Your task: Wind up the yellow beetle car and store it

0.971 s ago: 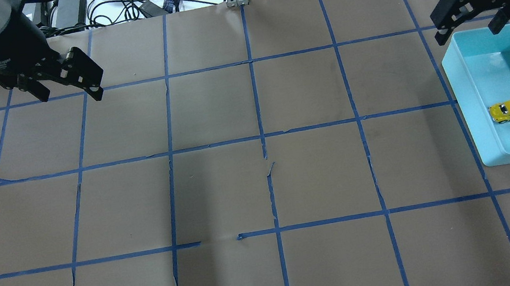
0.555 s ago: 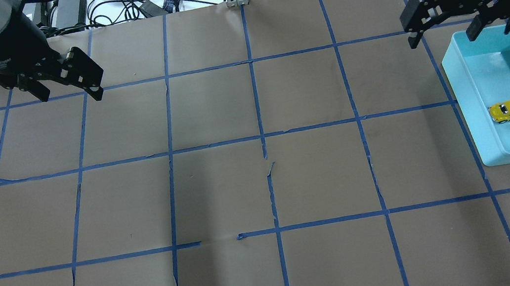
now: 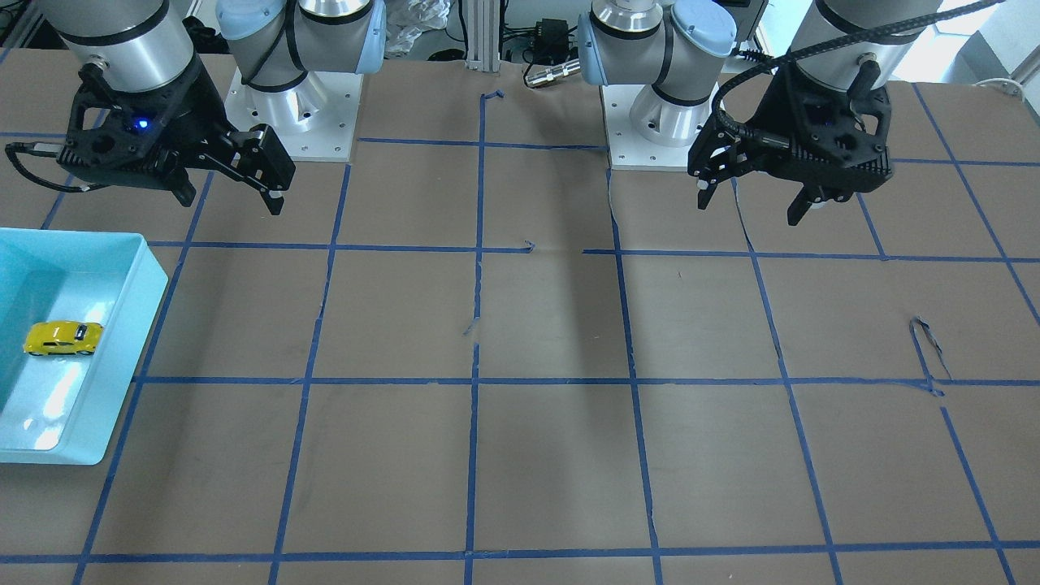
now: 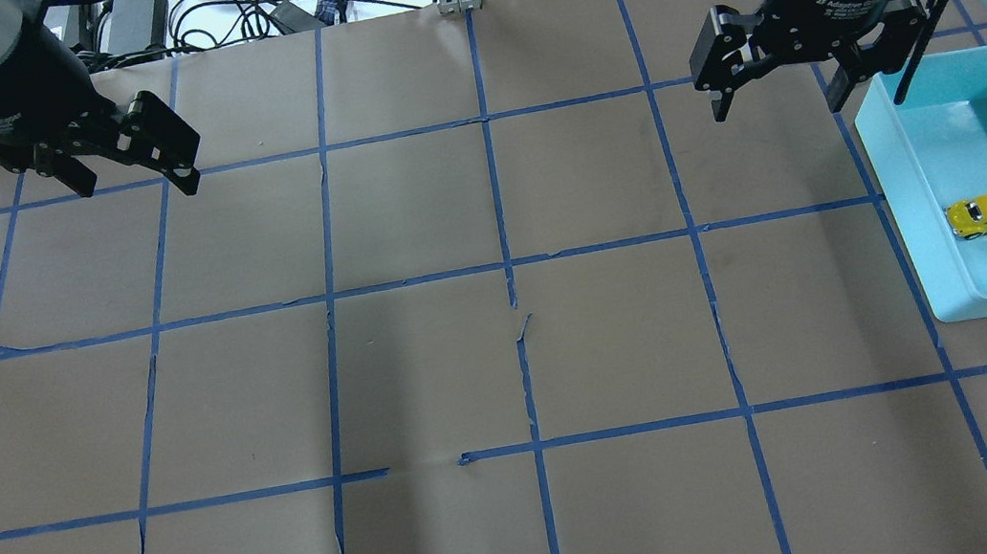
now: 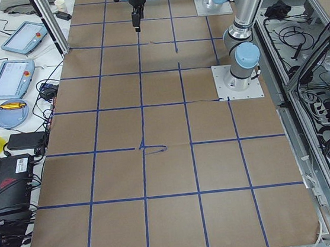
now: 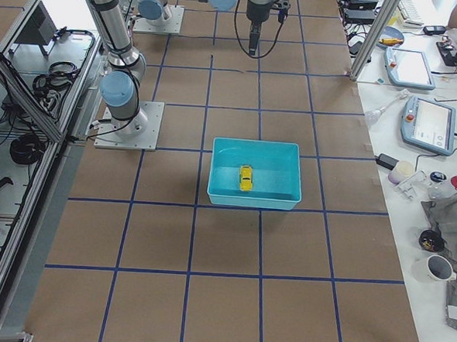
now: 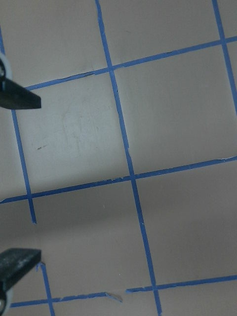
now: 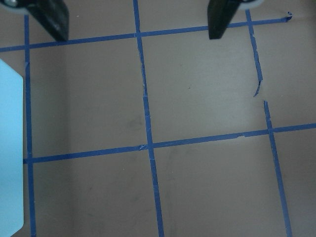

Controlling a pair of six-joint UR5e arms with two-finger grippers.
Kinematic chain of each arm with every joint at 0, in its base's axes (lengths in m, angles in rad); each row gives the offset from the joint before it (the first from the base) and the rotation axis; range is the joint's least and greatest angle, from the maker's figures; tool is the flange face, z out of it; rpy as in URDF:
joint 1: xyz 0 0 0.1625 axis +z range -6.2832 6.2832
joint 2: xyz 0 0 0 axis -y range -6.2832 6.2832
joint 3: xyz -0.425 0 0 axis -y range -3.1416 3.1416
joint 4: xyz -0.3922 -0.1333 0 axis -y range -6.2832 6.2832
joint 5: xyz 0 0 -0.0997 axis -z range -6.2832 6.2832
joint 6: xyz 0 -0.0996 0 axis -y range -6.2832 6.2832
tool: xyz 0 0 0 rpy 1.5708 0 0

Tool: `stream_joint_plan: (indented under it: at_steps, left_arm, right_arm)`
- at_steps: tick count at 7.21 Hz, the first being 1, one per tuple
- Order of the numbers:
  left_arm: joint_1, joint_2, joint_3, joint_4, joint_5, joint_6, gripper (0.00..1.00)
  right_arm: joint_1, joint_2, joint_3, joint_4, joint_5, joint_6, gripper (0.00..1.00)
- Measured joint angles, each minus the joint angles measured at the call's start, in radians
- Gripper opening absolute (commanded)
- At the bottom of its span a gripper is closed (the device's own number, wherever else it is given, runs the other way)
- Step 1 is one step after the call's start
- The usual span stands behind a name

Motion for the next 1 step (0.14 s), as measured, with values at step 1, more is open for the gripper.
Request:
stream_joint_plan:
  at_steps: [1]
  left_arm:
    - [0.0,0.0,0.0,0.0,0.0,0.0,1.0]
  right_arm:
    - [0.001,0.003,0.001,-0.009,-0.004,0.006,1.0]
